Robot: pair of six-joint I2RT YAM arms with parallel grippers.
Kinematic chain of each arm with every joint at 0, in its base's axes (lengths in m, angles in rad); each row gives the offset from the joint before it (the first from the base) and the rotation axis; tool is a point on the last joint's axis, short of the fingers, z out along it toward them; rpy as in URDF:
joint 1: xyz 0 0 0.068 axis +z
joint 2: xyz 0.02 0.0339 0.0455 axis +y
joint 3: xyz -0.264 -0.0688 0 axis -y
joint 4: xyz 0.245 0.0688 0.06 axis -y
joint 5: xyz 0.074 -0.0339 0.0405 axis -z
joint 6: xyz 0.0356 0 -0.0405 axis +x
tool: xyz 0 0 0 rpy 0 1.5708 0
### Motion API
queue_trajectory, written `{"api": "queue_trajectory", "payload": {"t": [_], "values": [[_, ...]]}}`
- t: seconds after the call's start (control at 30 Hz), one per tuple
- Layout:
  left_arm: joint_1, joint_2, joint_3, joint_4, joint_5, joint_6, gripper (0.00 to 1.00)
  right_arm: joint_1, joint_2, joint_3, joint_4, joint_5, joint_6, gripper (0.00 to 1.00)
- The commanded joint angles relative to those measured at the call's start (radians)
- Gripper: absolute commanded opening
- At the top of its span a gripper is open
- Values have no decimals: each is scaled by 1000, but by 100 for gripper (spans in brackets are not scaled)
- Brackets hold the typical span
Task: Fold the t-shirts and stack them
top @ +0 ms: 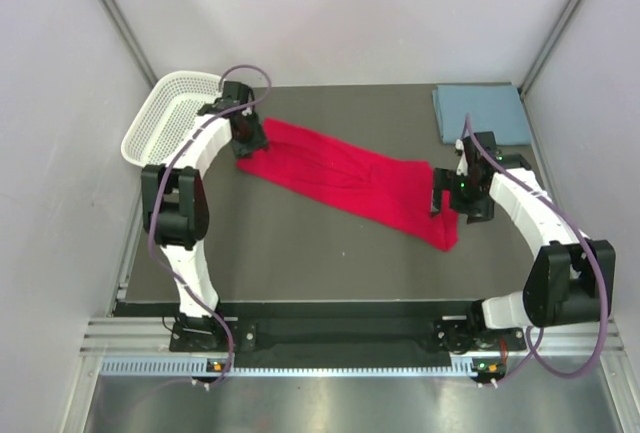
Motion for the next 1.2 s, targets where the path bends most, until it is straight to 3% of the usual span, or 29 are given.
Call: {"api": "queue_trajectory", "payload": {"t": [0.0, 0.07, 0.37, 0.6, 1.17], "values": [[68, -127, -129, 67, -22, -139, 52, -11, -64, 33, -21, 102, -47, 100], [81, -155, -195, 109, -36, -172, 52, -10, -70, 29, -21, 90, -43, 100], [118, -103, -201, 192, -34, -206, 56, -10, -114, -36, -7, 147, -10, 100], [118, -5, -143, 170, -65, -241, 57, -10, -121, -11, -30, 173, -25, 100], [118, 1, -255, 208, -149, -229, 64, -13, -162, 23, -41, 153, 7, 100]]}}
